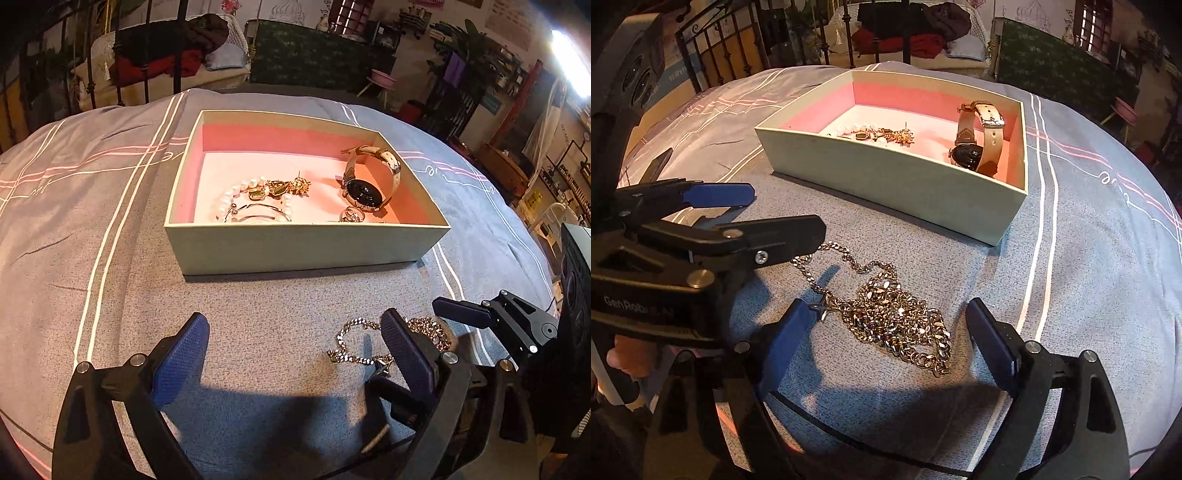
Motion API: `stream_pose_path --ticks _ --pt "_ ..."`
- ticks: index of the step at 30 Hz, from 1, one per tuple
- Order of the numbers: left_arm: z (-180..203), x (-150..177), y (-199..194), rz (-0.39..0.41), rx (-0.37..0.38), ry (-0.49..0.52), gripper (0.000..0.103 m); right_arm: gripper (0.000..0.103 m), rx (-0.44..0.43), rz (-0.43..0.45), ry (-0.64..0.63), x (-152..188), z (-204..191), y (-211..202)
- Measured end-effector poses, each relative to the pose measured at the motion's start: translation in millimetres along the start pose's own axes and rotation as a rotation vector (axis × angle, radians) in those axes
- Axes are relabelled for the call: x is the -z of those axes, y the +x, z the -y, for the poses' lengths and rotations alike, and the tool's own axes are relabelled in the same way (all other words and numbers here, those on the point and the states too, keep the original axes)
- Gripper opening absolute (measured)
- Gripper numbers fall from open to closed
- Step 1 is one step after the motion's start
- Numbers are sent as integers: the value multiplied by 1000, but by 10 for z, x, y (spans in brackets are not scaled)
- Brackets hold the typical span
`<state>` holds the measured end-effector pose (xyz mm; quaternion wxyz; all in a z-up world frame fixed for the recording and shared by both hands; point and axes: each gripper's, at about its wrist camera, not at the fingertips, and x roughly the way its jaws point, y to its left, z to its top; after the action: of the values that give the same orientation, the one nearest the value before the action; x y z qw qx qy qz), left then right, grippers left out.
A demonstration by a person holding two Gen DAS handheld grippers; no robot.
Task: Organize jewelry
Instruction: 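Withdraw both grippers from the box back to the chain pile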
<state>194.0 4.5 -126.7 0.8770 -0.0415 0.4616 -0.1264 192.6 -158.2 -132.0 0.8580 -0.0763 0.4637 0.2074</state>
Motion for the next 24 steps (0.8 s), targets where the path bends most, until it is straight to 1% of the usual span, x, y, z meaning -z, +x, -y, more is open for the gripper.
stream_pose_path --ticks 3,6,10,13,18,20,21,23,24 --pt "44 -17 4 11 -22 26 92 86 26 14 0 -4 -34 -17" --pt "16 -35 12 2 -22 7 92 87 52 21 -20 -10 -80 -31" --pt "-42 -29 27 -10 -19 -21 92 87 22 12 2 -21 -25 -12" --pt "-53 -17 20 -11 -30 -21 93 87 30 21 7 -35 -26 -24" --pt "-96 -18 23 -19 -36 -40 93 89 62 25 -39 -61 -123 -31" --pt "-114 -20 16 -20 -31 -48 93 93 48 35 -37 -77 -130 -46" --pt "-121 -20 13 -20 -33 -51 93 96 41 25 -34 -79 -124 -26" --pt "-125 -29 13 -21 -31 -56 93 97 2 -28 -8 -71 -65 80" --pt "-119 -33 11 -20 -28 -54 93 97 -23 -25 13 -69 -22 82"
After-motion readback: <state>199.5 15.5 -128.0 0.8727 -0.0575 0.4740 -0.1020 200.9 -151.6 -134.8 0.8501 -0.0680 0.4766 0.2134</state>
